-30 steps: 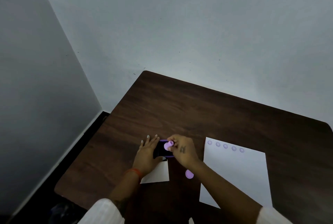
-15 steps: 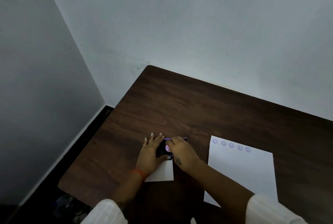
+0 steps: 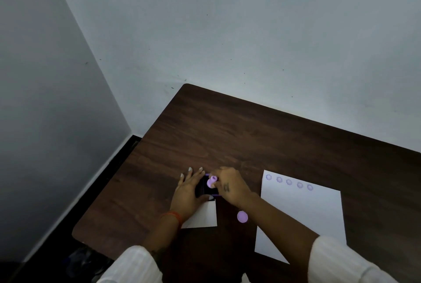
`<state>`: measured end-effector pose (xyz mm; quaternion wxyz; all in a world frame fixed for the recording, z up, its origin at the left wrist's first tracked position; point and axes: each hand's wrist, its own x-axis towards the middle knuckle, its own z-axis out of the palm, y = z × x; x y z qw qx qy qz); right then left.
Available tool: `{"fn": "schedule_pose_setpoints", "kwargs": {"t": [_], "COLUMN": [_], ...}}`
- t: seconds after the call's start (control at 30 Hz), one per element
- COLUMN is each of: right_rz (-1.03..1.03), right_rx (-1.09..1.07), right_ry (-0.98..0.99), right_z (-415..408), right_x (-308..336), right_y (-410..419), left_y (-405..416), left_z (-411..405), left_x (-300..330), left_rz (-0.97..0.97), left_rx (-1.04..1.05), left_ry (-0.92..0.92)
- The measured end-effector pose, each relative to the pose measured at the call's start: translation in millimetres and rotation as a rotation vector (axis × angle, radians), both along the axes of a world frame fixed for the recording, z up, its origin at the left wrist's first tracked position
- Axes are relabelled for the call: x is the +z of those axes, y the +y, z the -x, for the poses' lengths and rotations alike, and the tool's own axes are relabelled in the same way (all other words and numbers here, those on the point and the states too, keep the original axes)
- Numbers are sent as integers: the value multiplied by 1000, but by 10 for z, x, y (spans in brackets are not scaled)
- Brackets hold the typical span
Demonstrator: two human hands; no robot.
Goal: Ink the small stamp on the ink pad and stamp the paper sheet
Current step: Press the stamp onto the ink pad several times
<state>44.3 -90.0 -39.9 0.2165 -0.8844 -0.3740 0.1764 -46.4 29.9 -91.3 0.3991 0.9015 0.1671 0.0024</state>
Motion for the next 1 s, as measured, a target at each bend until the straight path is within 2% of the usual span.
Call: {"fn": "schedule_pose_setpoints", "kwargs": {"t": [0.07, 0.2, 0.33, 0.5, 0.63, 0.83, 0.93, 1.0], "right_rz": [10, 115, 198, 230, 217, 138, 137, 125], "right_rx": [-26, 116, 161, 107, 188, -5, 33, 95], "right_ry": [-21, -138, -196, -186, -247, 12, 20, -54], "right_z": [-24, 40, 14, 36, 51, -165, -33, 103], "right_x": [17, -44, -4, -29, -66, 109, 32, -39], "right_y": [-4, -25, 44, 107, 13, 126, 41, -58], "left_y": [0, 5, 9, 15, 6, 6, 3, 0], "left_z": [4, 3, -3, -5, -10, 4, 2, -1], "left_x": [-6, -38, -66, -91, -92, -74, -83, -94], "left_rz": [-1, -4, -10, -12, -6, 9, 7, -9], "left_rx": [10, 7, 9, 14, 18, 26, 31, 31], "left_ry": [-3, -12, -17, -27, -31, -30, -31, -31]}}
